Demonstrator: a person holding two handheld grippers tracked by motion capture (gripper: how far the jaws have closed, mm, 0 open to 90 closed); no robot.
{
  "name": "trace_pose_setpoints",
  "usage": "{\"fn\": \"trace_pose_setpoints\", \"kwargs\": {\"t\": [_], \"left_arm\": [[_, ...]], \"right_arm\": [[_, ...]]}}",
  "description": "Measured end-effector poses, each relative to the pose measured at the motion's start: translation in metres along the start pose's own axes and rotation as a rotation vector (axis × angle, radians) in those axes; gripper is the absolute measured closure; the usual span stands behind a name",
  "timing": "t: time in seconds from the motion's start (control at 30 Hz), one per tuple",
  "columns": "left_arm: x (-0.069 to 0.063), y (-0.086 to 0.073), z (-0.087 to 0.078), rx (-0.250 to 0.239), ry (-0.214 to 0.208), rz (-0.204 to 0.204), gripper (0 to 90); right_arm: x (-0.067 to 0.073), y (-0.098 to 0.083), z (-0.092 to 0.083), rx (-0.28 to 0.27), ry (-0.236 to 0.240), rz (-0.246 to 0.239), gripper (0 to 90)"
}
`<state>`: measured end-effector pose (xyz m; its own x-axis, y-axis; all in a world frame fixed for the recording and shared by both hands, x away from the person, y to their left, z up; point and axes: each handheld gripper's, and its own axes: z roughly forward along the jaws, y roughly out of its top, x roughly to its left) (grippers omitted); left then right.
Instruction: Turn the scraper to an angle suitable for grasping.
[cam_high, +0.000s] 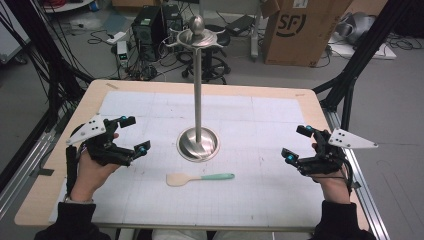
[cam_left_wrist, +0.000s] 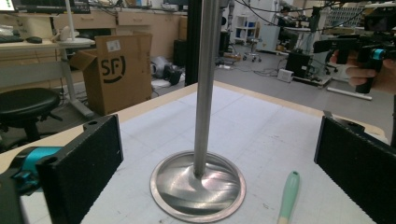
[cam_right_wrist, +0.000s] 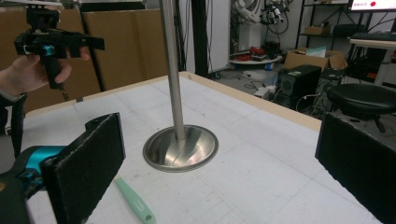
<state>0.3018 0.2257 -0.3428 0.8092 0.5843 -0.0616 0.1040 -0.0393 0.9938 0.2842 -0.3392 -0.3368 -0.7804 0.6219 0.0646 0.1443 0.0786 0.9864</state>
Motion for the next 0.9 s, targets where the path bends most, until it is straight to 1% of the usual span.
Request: {"fn": "trace_pose_setpoints", "kwargs": {"t": [0.1,0.13,0.17,0.27,0.37,0.4,0.43,0.47,0.5,0.53,0.57,0.6,0.63,0.67,0.7,0.73,0.77,0.8,0.83,0.9], "left_arm": [[0.0,-0.003,0.0,-0.02,-0.01,-0.027,1.6],[-0.001,-0.004,0.0,-0.022,-0.007,-0.025,1.7],[-0.001,-0.007,0.003,-0.012,0.003,0.001,1.7],[-0.002,-0.009,0.007,0.002,0.012,0.002,1.7],[-0.004,-0.01,0.011,0.012,-0.005,0.007,1.7],[-0.005,-0.011,0.012,0.015,-0.004,0.009,1.7],[-0.005,-0.012,0.014,0.023,-0.004,0.01,5.8],[-0.006,-0.012,0.015,0.031,-0.009,-0.001,11.3],[-0.007,-0.013,0.016,0.028,-0.021,-0.006,18.2],[-0.008,-0.014,0.016,0.023,-0.024,-0.024,30.9],[-0.009,-0.015,0.017,0.019,-0.034,-0.061,42.6],[-0.009,-0.017,0.019,0.005,-0.057,-0.085,47.0],[-0.01,-0.019,0.021,-0.001,-0.061,-0.1,54.8],[-0.012,-0.02,0.024,0.015,-0.04,-0.097,61.1],[-0.014,-0.022,0.026,0.03,-0.027,-0.09,63.8],[-0.016,-0.024,0.029,0.041,-0.038,-0.075,63.8],[-0.018,-0.026,0.031,0.057,-0.035,-0.05,76.1],[-0.021,-0.027,0.034,0.075,-0.017,-0.014,79.8],[-0.024,-0.03,0.04,0.117,-0.02,0.018,84.4],[-0.025,-0.032,0.042,0.126,-0.025,0.018,89.6]], "right_arm": [[-0.001,0.0,0.0,-0.007,0.002,0.003,0.4],[-0.002,0.0,0.0,-0.008,0.001,0.003,0.4],[-0.003,-0.001,0.0,-0.008,-0.001,0.003,0.4],[-0.004,-0.003,-0.001,-0.007,-0.006,0.012,0.4],[-0.005,-0.005,-0.002,-0.008,-0.011,0.018,0.5],[-0.005,-0.005,-0.002,-0.008,-0.011,0.018,0.5],[-0.005,-0.005,-0.003,-0.009,-0.019,0.016,0.4],[-0.005,-0.005,-0.003,-0.01,-0.018,0.019,0.5],[-0.005,-0.005,-0.002,-0.013,-0.017,0.019,0.5],[-0.005,-0.005,-0.001,-0.01,-0.019,0.021,0.5],[-0.005,-0.005,0.0,-0.009,-0.017,0.018,0.5],[-0.005,-0.005,0.0,-0.003,-0.013,0.018,0.5],[-0.005,-0.006,0.001,0.002,-0.012,0.018,0.4],[-0.005,-0.006,0.002,0.004,-0.01,0.016,0.4],[-0.005,-0.006,0.003,0.009,-0.009,0.017,0.5],[-0.005,-0.006,0.003,0.009,-0.009,0.017,0.5],[-0.005,-0.007,0.003,0.012,-0.007,0.013,0.5],[-0.005,-0.007,0.003,0.012,-0.005,0.015,0.4],[-0.004,-0.008,0.003,0.014,-0.006,0.014,0.5],[-0.004,-0.008,0.002,0.011,-0.003,0.015,0.4]]}}
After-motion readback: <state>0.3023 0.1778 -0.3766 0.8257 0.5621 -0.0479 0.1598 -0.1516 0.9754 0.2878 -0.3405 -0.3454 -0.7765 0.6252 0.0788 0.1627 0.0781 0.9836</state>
